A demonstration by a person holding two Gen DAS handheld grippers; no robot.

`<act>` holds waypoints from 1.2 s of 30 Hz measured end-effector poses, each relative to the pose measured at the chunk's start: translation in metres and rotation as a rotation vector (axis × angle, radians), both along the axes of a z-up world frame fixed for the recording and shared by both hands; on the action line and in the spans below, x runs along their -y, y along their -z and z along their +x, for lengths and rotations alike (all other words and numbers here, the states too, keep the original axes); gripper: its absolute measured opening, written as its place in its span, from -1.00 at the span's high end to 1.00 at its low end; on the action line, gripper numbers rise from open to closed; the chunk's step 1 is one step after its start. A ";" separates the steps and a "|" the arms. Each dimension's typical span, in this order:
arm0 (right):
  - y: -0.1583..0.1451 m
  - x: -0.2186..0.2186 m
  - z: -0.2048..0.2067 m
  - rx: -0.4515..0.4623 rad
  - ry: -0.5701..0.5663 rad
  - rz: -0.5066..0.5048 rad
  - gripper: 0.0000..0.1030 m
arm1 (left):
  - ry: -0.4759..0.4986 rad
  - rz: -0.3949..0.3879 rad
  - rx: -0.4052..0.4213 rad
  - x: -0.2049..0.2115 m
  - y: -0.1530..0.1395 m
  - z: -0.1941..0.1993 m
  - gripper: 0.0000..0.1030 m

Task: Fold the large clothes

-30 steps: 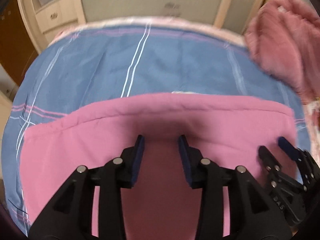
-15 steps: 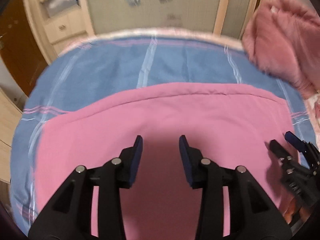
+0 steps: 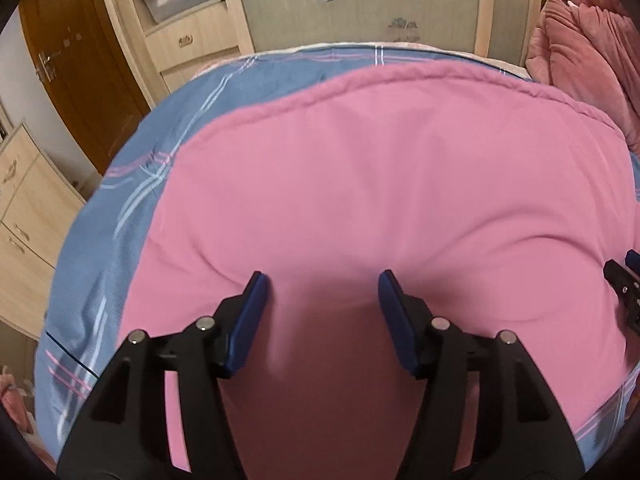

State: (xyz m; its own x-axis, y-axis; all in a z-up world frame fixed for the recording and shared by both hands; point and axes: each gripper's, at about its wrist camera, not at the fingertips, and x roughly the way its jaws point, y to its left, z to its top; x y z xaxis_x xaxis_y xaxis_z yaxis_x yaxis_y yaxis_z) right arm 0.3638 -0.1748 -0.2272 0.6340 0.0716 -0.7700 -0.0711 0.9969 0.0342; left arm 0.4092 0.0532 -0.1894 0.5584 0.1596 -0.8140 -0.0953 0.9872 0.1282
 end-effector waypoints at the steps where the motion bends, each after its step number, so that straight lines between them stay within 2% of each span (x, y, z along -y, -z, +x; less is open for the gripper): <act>1: 0.000 -0.001 0.000 0.000 -0.001 -0.007 -0.42 | -0.001 -0.001 -0.004 0.000 0.003 0.000 -0.19; 4: -0.012 0.003 -0.011 0.007 0.019 0.011 -0.41 | -0.005 0.007 0.004 0.000 -0.001 -0.004 -0.18; 8: -0.046 0.012 -0.064 0.135 0.006 0.020 -0.41 | 0.021 -0.020 0.070 0.001 -0.029 -0.047 -0.15; 12: -0.044 0.035 -0.095 0.175 0.059 0.001 -0.41 | -0.038 0.025 0.109 -0.011 -0.035 -0.086 -0.15; 14: -0.032 0.048 -0.098 0.132 0.090 0.012 -0.41 | -0.046 0.034 0.092 -0.015 -0.029 -0.096 -0.16; 16: -0.019 0.055 -0.094 0.087 0.097 0.032 -0.41 | -0.061 0.054 0.055 -0.020 -0.015 -0.096 -0.27; 20: -0.002 0.051 -0.084 0.032 0.081 -0.006 -0.45 | -0.076 0.016 -0.009 -0.028 0.006 -0.088 -0.38; 24: -0.013 0.055 -0.091 0.019 0.097 0.024 -0.44 | -0.081 0.015 0.009 -0.024 -0.003 -0.100 -0.31; 26: -0.026 0.056 -0.109 0.066 0.092 0.029 -0.44 | -0.073 -0.020 0.034 -0.024 -0.013 -0.118 -0.30; 28: -0.029 0.054 -0.124 0.099 0.076 -0.017 -0.44 | -0.086 -0.018 0.065 -0.029 -0.017 -0.133 -0.30; 30: -0.019 0.054 -0.123 0.062 0.067 -0.042 -0.44 | -0.105 -0.018 0.053 -0.037 -0.012 -0.131 -0.30; 33: 0.005 0.059 -0.111 -0.010 0.088 -0.017 -0.45 | -0.123 -0.053 0.000 -0.046 0.006 -0.118 -0.32; 36: 0.004 0.057 -0.111 -0.034 0.100 -0.024 -0.45 | -0.117 -0.016 -0.018 -0.041 0.010 -0.119 -0.31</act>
